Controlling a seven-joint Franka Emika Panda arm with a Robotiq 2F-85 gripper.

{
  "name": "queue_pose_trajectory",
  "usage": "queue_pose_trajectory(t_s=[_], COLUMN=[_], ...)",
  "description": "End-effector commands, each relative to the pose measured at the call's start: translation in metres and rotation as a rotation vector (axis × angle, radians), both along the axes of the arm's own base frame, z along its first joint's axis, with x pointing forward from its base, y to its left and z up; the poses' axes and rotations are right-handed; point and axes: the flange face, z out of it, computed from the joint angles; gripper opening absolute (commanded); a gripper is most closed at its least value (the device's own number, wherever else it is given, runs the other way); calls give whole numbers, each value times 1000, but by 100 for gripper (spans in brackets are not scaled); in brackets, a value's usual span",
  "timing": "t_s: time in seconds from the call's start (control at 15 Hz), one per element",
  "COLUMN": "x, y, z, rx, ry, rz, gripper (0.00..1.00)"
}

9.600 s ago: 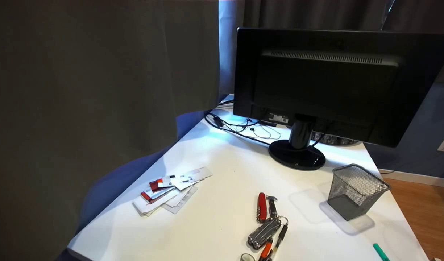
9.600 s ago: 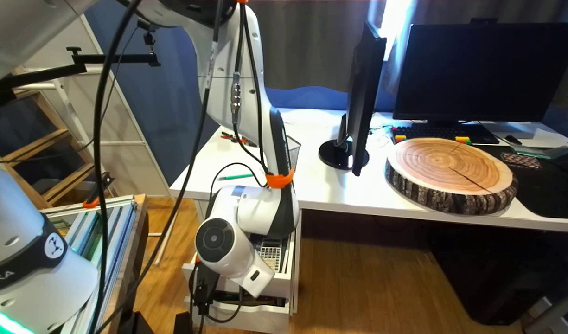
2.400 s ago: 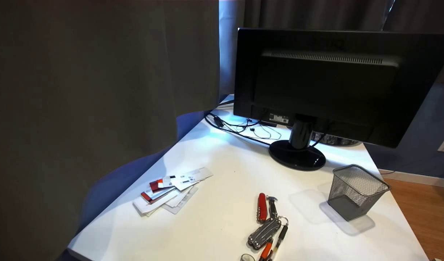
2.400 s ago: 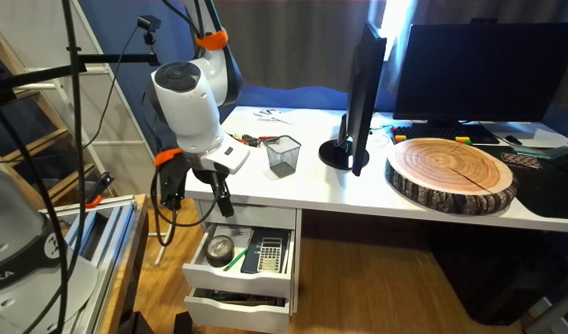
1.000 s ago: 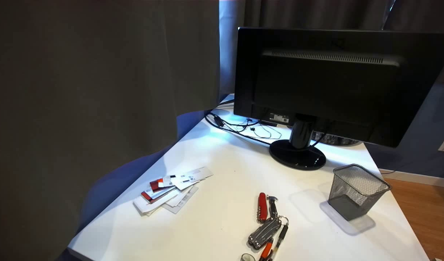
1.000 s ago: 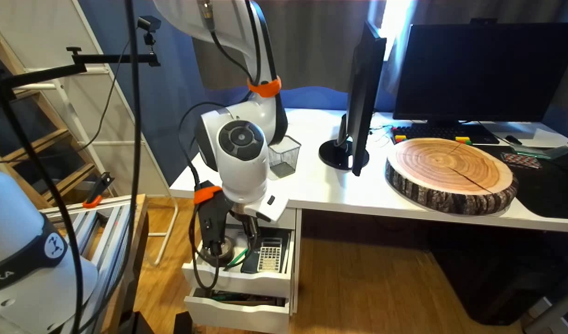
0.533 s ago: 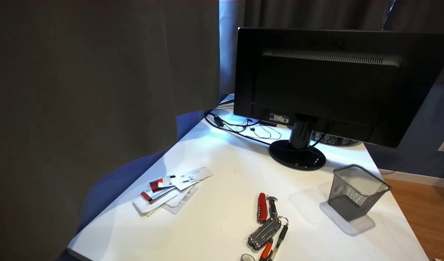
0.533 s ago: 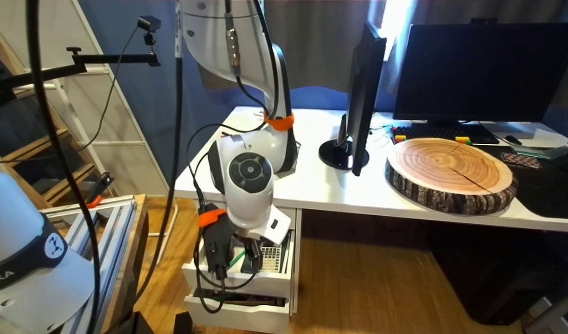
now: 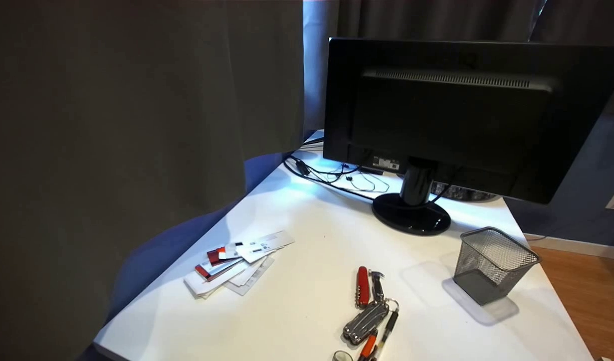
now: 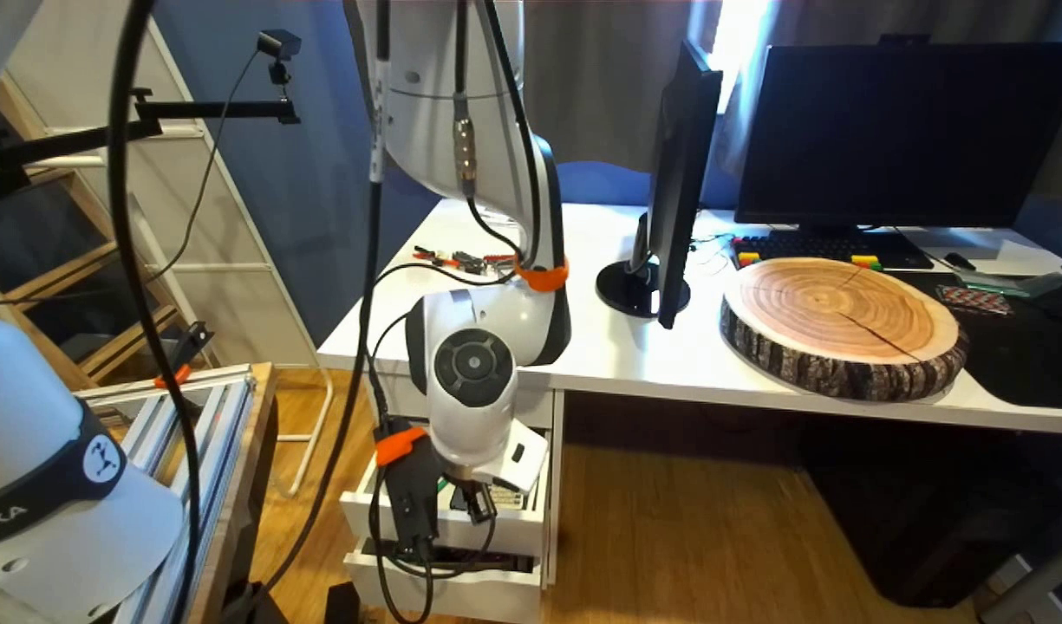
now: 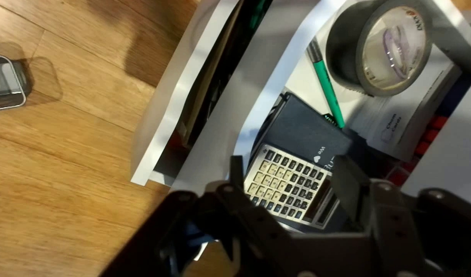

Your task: Open the second top drawer, then put the green pencil in the second top drawer and close the drawer

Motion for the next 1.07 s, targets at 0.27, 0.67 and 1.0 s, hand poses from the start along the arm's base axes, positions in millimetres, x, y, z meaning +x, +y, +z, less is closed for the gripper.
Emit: queue_pose_trajectory(t_s=[0.27,0.67,1.0], x=[3,-7,-14], y=[-23,-24,-24], z=[-42,-72,-89], rx=[5,34,49], ry=[-87,-135,-168], rz=[3,-24,-82], gripper=[5,4,3])
